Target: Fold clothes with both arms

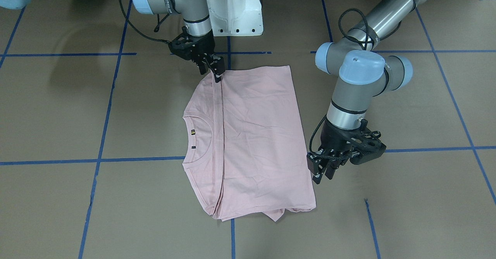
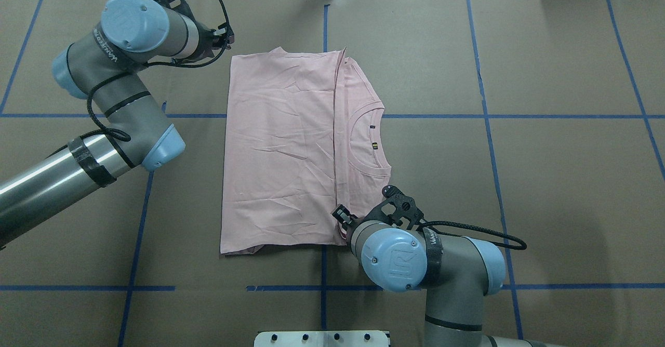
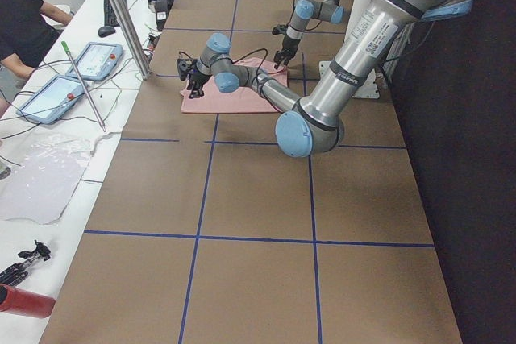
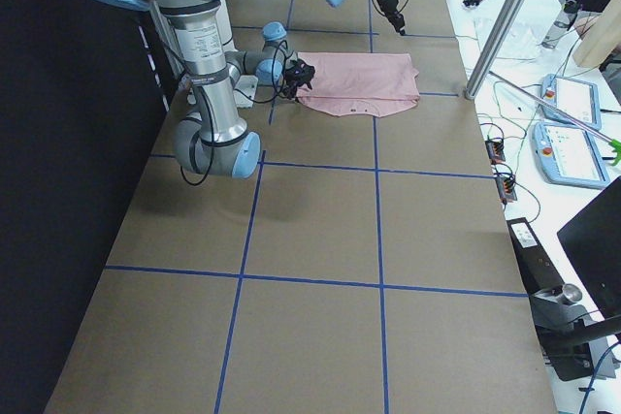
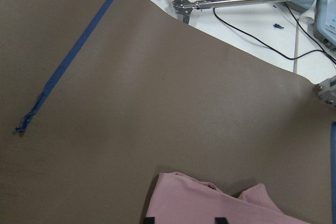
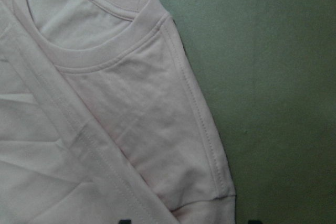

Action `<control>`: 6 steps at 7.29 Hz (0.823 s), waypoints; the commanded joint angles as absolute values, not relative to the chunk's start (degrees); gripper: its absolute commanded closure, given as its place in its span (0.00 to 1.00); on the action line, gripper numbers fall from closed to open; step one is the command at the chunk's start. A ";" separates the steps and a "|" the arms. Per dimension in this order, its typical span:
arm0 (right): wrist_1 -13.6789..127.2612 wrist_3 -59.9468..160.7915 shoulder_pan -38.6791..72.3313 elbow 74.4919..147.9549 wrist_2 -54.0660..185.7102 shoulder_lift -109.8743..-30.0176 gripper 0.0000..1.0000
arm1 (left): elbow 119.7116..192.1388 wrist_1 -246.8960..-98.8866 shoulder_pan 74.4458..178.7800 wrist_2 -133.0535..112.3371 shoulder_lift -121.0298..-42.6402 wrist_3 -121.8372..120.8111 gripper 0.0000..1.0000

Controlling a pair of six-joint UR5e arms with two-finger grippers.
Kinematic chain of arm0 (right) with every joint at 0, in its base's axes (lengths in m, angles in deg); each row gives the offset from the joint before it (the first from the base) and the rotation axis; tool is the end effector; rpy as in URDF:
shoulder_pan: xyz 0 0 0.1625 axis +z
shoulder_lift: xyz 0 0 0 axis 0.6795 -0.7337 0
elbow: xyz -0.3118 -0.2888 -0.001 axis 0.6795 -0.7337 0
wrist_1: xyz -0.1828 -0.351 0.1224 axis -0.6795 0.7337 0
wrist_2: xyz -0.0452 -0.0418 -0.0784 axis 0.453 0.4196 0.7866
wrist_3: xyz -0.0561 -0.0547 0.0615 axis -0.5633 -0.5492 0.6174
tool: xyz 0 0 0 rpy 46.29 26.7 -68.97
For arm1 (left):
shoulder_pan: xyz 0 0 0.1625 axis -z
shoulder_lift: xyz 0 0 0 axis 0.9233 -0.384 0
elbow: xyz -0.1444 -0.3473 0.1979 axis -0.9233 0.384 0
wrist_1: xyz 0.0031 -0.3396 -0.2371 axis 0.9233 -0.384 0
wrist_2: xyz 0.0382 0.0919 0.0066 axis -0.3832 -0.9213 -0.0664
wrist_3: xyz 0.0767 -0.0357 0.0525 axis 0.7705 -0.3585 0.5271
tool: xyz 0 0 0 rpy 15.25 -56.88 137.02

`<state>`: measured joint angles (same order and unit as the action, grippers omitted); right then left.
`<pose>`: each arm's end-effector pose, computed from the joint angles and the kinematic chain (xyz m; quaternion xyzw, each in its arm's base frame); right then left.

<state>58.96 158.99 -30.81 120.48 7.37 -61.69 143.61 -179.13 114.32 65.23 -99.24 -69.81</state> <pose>-0.5946 -0.2777 0.2638 -0.0214 -0.4394 0.3880 0.8099 0.4212 -0.6272 0.2996 0.1675 0.4586 -0.2767 0.8277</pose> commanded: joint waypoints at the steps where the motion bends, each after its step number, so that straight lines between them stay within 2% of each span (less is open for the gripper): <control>1: 59.23 158.99 -31.12 120.27 7.37 -61.58 0.35 | 143.62 -179.13 114.26 65.23 -99.24 -70.68 0.51; 2: 59.23 158.99 -31.12 120.18 7.37 -61.49 0.44 | 143.62 -179.13 114.26 65.23 -99.24 -70.68 0.51; 4: 59.23 158.99 -31.38 120.01 7.46 -61.57 0.80 | 143.62 -179.13 114.26 65.23 -99.24 -70.68 0.51; 6: 59.23 159.08 -31.47 120.01 7.46 -61.31 0.96 | 143.62 -179.13 114.26 65.23 -99.24 -70.77 0.51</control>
